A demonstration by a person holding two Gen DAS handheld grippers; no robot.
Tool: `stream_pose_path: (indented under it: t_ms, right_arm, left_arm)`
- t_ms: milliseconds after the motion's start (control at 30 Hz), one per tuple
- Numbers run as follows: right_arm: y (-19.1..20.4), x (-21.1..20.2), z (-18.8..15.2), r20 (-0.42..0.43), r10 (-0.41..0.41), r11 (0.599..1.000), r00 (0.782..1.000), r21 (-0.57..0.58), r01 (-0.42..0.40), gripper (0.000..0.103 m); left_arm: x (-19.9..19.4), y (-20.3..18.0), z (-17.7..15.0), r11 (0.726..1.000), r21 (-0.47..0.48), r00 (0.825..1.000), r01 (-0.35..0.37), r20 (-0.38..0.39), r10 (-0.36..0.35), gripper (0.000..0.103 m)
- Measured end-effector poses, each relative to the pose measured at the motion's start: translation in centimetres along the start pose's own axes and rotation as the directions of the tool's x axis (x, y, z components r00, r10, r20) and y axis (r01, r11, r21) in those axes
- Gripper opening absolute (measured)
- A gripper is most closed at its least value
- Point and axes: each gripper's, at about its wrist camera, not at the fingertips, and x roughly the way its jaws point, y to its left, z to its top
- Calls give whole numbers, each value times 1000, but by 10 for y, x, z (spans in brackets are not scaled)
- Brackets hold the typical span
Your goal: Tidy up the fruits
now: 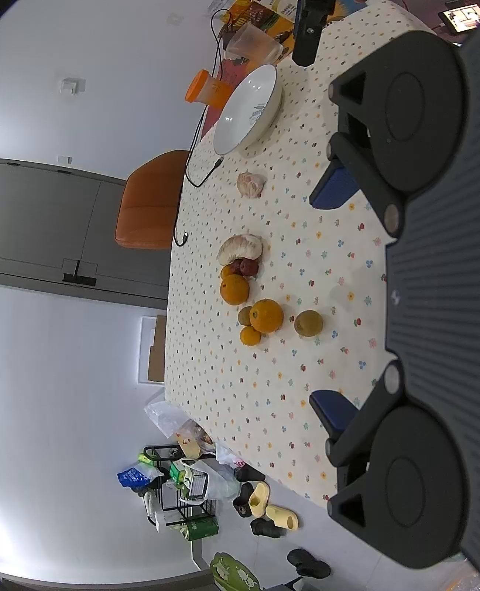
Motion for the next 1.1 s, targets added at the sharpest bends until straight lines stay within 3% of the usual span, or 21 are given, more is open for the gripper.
stream_pose_path:
  t_ms: [1100]
  right_arm:
    - [0,5,-3,-30,10,1000,1000,-1,-10,103]
  left_arm:
    - [-1,-1,-2,1000,6,1000,1,-4,-1,103]
